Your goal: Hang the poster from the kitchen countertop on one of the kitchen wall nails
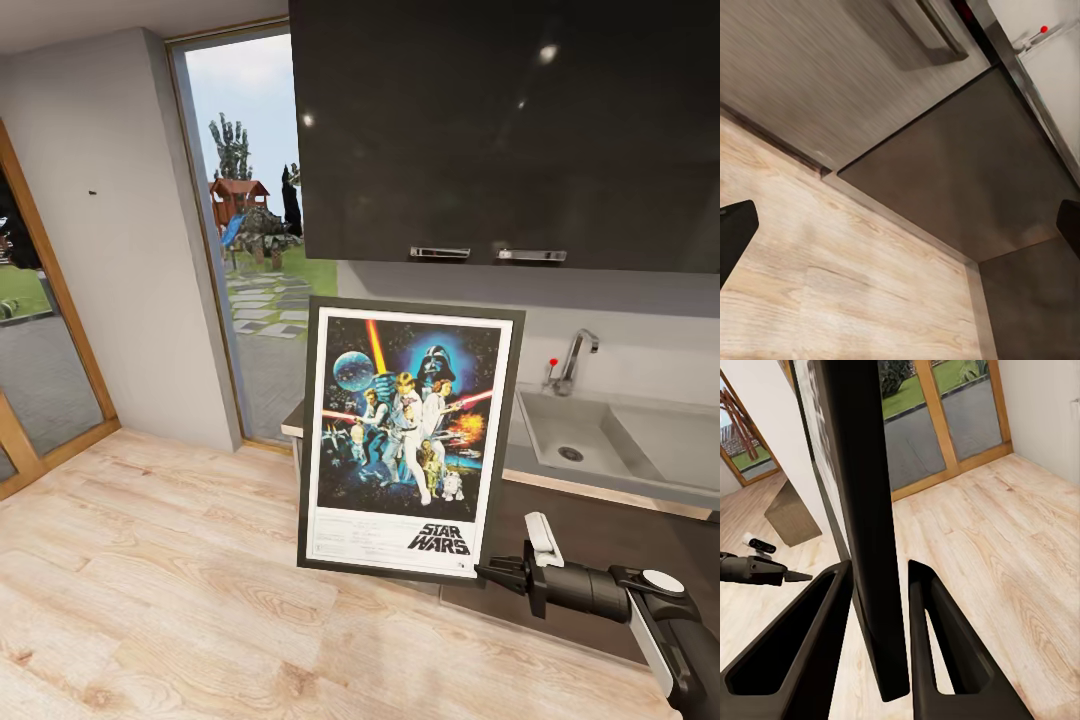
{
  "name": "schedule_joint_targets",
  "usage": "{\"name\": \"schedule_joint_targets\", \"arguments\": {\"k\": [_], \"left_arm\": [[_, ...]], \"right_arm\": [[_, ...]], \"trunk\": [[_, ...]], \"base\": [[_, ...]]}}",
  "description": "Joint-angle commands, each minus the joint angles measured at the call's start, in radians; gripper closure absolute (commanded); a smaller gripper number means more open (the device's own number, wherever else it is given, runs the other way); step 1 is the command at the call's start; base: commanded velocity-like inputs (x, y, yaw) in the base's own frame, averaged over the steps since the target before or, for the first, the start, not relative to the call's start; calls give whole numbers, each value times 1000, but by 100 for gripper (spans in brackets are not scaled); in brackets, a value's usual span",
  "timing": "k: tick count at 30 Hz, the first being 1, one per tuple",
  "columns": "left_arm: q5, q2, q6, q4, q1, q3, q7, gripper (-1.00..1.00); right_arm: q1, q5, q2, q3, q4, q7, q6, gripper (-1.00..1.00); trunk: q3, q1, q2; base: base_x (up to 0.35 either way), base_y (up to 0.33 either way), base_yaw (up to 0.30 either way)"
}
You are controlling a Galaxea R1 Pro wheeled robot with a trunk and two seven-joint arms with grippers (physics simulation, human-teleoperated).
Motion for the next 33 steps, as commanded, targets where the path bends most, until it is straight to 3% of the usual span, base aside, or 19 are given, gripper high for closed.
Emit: {"name": "schedule_joint_targets", "arguments": {"k": [1,7,20,33], "left_arm": [[5,0,-10,1,-1,-4,-1,-100],[5,0,-10,1,-1,-4,-1,-100],[6,0,-10,2,-1,-4,-1,-100],[6,0,-10,2,-1,-4,-1,-100]], "right_arm": [[-1,-3,0,0,0,4,12,100],[-1,-3,0,-1,0,4,12,100],[-1,-2,0,-1,0,4,12,100],[-1,-2,0,-1,0,4,11,100]], "trunk": [[-2,1,-2],[-2,1,-2],[-2,1,-2],[-2,1,-2]], "base": [[0,0,0],[0,0,19],[24,16,188],[167,229,12]]}}
